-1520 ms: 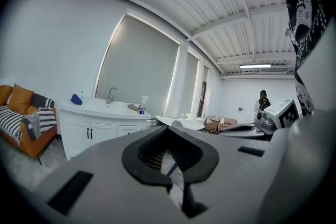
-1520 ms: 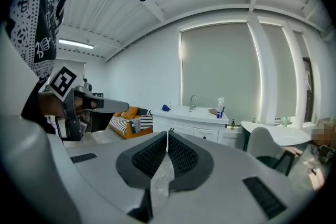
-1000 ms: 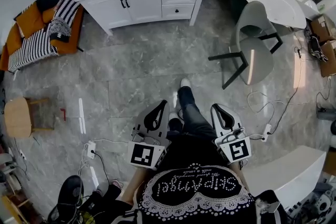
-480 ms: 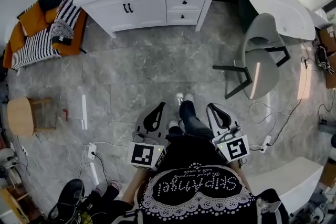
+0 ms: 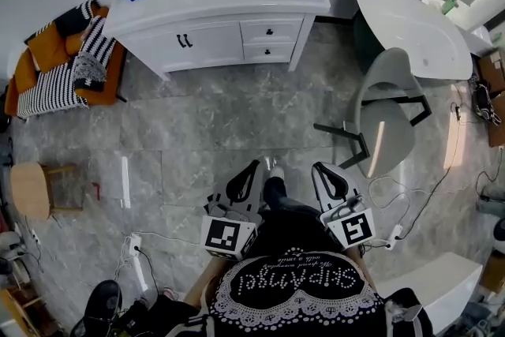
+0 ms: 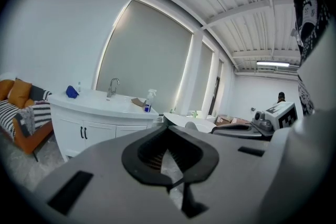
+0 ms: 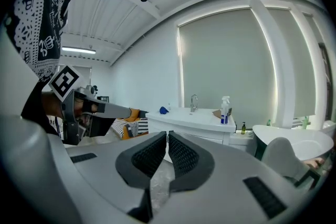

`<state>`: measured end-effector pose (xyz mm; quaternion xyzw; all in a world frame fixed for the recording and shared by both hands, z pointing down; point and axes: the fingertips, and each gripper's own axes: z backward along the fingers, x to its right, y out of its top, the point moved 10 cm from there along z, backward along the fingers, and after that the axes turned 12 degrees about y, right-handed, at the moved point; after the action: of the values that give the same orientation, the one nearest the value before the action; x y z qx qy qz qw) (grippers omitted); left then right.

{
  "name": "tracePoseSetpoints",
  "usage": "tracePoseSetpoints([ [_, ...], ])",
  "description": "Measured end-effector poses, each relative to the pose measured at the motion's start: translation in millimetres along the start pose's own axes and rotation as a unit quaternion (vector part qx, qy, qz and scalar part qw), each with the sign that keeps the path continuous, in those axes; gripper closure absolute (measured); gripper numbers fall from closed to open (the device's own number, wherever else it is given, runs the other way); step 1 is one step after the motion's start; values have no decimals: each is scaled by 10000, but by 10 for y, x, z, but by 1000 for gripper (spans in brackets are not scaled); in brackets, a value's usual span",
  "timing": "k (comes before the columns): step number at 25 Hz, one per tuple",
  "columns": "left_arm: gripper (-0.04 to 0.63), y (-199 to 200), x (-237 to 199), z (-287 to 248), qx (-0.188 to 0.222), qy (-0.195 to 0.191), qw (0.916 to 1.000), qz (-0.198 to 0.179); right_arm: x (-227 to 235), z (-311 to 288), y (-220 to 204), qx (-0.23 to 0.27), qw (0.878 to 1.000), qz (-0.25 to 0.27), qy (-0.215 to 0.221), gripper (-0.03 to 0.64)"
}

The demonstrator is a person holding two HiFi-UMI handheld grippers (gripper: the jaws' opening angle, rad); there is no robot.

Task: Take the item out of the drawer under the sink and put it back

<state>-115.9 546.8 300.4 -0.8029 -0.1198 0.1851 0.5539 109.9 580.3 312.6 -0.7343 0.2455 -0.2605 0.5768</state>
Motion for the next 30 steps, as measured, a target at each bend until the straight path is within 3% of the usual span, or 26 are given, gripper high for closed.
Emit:
tracePoseSetpoints([
  [13, 591, 105, 172, -409, 99, 137, 9996, 236, 491, -6, 20, 119, 9999, 21, -9, 591],
  [22, 591, 120, 336, -598, 6, -187, 9998, 42, 608, 80, -23, 89, 9997, -50, -219, 592],
  [30, 591, 198, 219, -919, -153, -213, 9996, 90, 819, -96, -13, 43, 9992, -142, -367, 592],
])
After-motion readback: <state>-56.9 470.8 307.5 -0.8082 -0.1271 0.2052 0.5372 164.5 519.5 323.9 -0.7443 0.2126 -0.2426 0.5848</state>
